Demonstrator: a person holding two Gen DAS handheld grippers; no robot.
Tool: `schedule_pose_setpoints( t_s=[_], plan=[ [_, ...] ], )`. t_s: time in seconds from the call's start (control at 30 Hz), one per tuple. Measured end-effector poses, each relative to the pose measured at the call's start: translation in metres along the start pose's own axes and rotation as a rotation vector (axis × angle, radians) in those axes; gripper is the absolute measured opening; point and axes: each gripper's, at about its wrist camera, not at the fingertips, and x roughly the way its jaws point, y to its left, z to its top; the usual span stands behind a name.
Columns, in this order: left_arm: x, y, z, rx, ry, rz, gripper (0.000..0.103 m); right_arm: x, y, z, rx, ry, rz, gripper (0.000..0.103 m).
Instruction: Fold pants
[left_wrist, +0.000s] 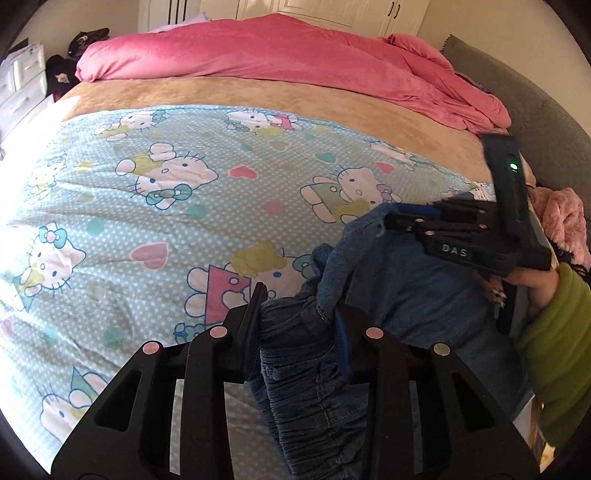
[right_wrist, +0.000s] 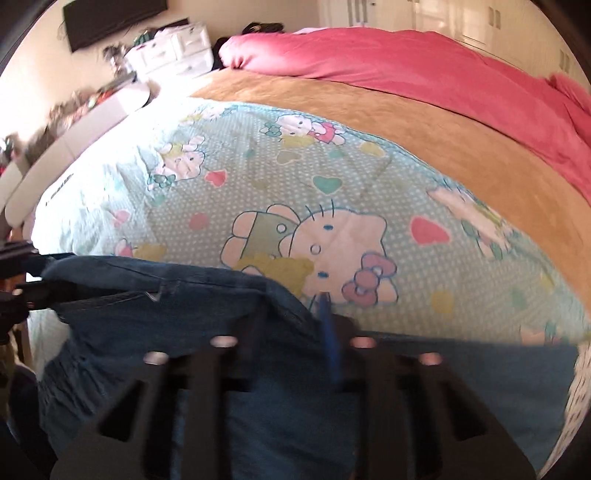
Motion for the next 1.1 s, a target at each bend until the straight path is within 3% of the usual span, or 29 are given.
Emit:
schedule_pose_setpoints(
  t_s=[0.1, 0.3, 0.43, 0.77, 1.1],
  plan=[
    [-0.001, -0.002, -0.003, 0.011, -0.008, 0.024, 0.025, -0.016, 0.001, -0.011, 0.065, -0.049, -0.015, 0.006],
    [-0.009, -0.009, -0.009, 0.023, -0.024, 0.028, 0.025, -0.069, 0.008, -0.038, 0.164, -0.163, -0.030, 0.005],
    [-0.022, -0.017, -0.018, 0.036, -0.037, -0.006, 0.026, -0.106, 0.017, -0.066, 0.211, -0.194, -0.031, 0.005],
    [-0.057, -0.037, -0.068, 0.103, -0.038, -0.054, 0.027, -0.181, 0.063, -0.142, 0.251, -0.176, -0.007, 0.005],
    [-0.074, -0.034, -0.123, 0.118, 0.014, -0.060, 0.029, -0.188, 0.111, -0.203, 0.263, -0.086, 0.038, 0.005]
  ],
)
